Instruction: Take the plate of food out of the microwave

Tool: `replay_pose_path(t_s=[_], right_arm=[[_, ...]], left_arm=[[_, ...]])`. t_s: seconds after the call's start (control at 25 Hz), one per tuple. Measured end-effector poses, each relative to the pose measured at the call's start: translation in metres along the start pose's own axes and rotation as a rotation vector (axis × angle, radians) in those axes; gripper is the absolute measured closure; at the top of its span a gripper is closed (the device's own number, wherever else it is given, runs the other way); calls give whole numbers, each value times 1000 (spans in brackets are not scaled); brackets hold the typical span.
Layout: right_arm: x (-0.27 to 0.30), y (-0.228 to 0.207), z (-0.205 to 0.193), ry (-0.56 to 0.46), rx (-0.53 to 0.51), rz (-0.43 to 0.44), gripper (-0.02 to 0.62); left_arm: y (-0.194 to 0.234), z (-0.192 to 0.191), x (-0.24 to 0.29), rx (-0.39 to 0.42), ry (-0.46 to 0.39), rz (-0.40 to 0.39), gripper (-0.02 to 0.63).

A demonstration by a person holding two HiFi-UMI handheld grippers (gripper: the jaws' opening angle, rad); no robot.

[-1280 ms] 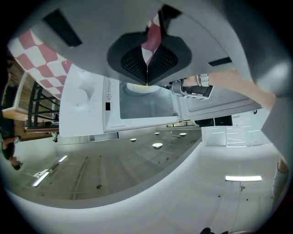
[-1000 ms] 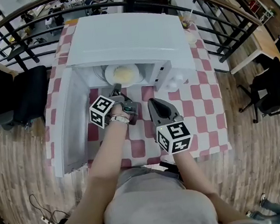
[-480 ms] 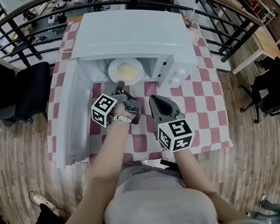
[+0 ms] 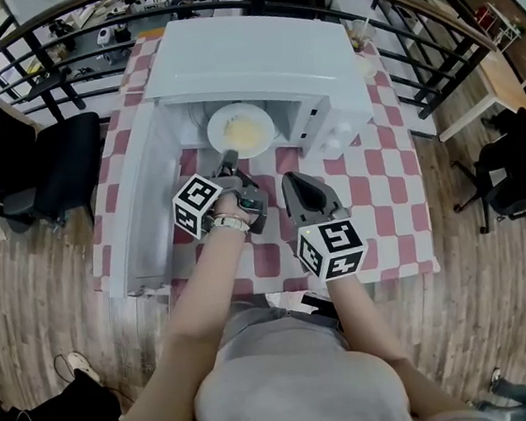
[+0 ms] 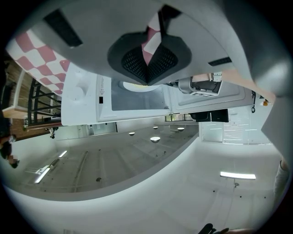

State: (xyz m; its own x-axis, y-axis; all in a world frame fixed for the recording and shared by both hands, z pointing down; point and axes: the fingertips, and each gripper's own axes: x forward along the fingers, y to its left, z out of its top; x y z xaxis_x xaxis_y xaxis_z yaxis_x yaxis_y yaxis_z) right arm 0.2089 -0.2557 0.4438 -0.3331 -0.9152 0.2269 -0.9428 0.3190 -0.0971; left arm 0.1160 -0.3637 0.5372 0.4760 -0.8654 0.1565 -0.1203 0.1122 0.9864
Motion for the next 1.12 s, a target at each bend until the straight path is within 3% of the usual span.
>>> replay_pose_path(t_s=[0.88,1.12], right_arm=[[-26,16,15,-57,-46,45,571],[-32,20,19,-73,-50,51,571]], left_arm=[[-29,-19,-45,5,9,-73,594],[-50,-27,-57,56,17,-126,592]])
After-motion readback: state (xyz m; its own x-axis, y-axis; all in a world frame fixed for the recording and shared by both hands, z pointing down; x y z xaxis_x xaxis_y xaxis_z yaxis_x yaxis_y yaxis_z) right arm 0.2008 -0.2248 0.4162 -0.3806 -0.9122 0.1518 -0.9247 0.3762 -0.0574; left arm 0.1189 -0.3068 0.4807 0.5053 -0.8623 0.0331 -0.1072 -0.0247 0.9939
